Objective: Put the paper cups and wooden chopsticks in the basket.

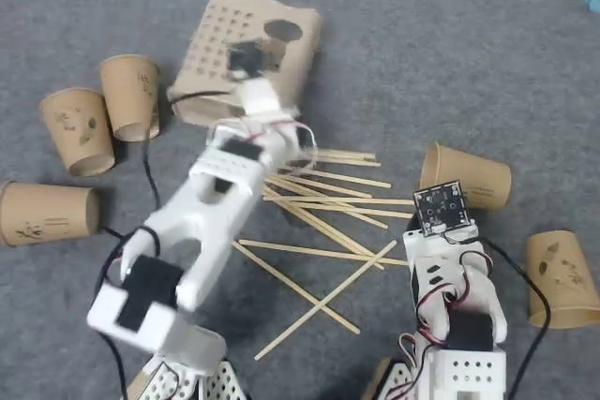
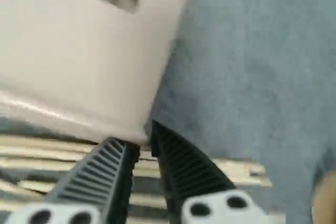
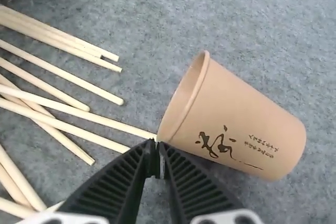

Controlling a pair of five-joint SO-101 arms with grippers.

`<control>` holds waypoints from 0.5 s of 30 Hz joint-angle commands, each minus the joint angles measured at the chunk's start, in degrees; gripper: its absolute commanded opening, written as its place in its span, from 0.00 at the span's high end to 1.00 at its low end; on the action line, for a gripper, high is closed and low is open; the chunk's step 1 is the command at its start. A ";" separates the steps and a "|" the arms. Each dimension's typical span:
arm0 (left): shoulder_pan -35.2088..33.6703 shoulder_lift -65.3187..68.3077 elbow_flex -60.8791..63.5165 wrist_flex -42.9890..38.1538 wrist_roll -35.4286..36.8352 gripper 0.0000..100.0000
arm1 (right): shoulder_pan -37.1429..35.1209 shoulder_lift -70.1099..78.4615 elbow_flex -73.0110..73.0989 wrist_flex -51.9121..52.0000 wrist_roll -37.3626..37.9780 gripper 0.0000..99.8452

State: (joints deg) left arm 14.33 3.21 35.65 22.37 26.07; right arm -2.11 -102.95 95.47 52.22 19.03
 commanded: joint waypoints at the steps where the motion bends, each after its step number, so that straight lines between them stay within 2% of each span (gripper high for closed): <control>1: 6.33 -9.58 5.23 -1.93 -7.74 0.99 | 0.40 -0.92 0.88 -0.40 0.79 0.99; 4: 8.70 -16.26 12.70 -5.98 -13.10 0.99 | 0.40 -0.92 0.88 -0.40 0.79 0.99; 9: 8.79 -26.37 23.69 -14.24 -24.35 0.99 | 0.40 -0.92 0.88 -0.40 0.79 0.99; 12: 8.53 -31.47 27.91 -15.30 -30.51 0.99 | 0.40 -0.92 0.88 -0.40 0.79 0.99; 15: 8.53 -35.25 30.37 -15.21 -33.23 0.99 | 0.40 -0.84 0.88 -0.40 0.79 0.99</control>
State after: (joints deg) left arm 22.59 -25.80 65.36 9.54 -3.74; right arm -2.11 -102.95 95.47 52.22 19.03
